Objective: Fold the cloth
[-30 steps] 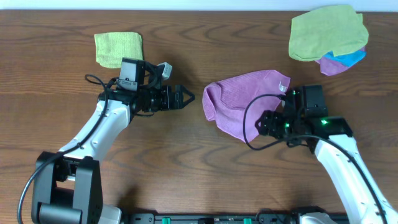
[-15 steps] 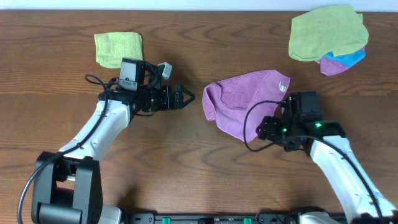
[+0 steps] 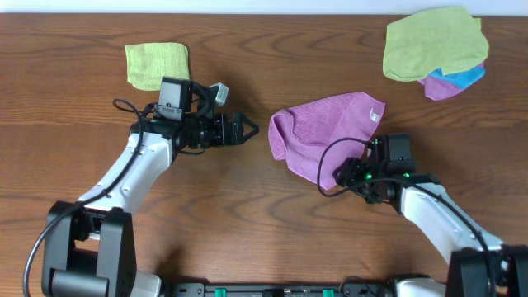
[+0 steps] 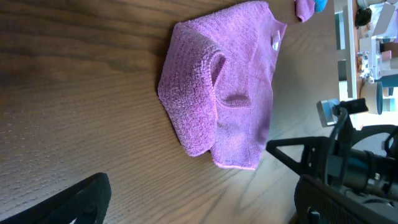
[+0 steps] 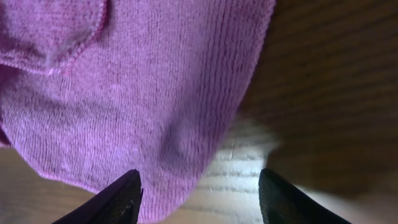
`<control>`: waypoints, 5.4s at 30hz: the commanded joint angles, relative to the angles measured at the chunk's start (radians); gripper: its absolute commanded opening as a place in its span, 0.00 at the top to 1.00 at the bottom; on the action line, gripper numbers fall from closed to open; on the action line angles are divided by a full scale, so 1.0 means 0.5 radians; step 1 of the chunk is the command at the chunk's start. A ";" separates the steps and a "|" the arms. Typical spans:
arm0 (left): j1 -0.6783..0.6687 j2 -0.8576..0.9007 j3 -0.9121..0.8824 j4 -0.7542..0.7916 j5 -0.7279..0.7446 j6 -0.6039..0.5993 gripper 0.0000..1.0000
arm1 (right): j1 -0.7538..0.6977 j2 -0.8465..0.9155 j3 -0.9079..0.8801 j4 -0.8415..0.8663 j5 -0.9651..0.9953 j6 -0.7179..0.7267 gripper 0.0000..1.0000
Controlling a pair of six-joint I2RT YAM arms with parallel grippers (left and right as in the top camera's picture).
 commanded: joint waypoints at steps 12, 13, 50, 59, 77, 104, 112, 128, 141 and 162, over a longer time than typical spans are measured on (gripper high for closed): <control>0.000 0.021 0.056 -0.002 0.023 -0.061 0.05 | -0.026 0.211 0.028 0.159 -0.081 -0.053 0.99; 0.000 0.021 0.056 -0.002 0.023 -0.063 0.05 | -0.034 0.181 0.052 0.108 -0.063 -0.073 0.99; -0.002 0.021 0.056 -0.183 0.005 -0.035 0.05 | -0.105 -0.230 0.147 -0.847 0.175 -0.172 0.34; -0.003 0.021 0.056 -0.211 0.005 -0.036 0.05 | -0.105 -0.230 -0.127 -0.412 0.090 -0.013 0.67; -0.214 0.021 0.056 -0.204 -0.037 -0.037 0.05 | -0.063 -0.230 0.189 -0.348 0.287 -0.429 0.99; -0.223 0.021 0.056 -0.212 -0.041 -0.060 0.05 | 0.472 0.700 0.752 0.198 0.271 -0.901 0.63; -0.223 0.021 0.056 -0.211 -0.042 -0.060 0.05 | 0.491 0.706 0.991 0.005 0.287 -0.913 0.47; -0.223 0.021 0.056 -0.211 -0.042 -0.059 0.04 | 0.446 0.406 1.062 -0.139 0.494 -0.767 0.37; -0.223 0.021 0.056 -0.211 -0.048 -0.058 0.05 | 0.436 0.376 1.055 -0.492 0.495 -0.568 0.36; -0.223 0.021 0.056 -0.211 -0.050 -0.058 0.05 | 0.436 0.725 1.053 -0.294 0.427 -0.178 0.39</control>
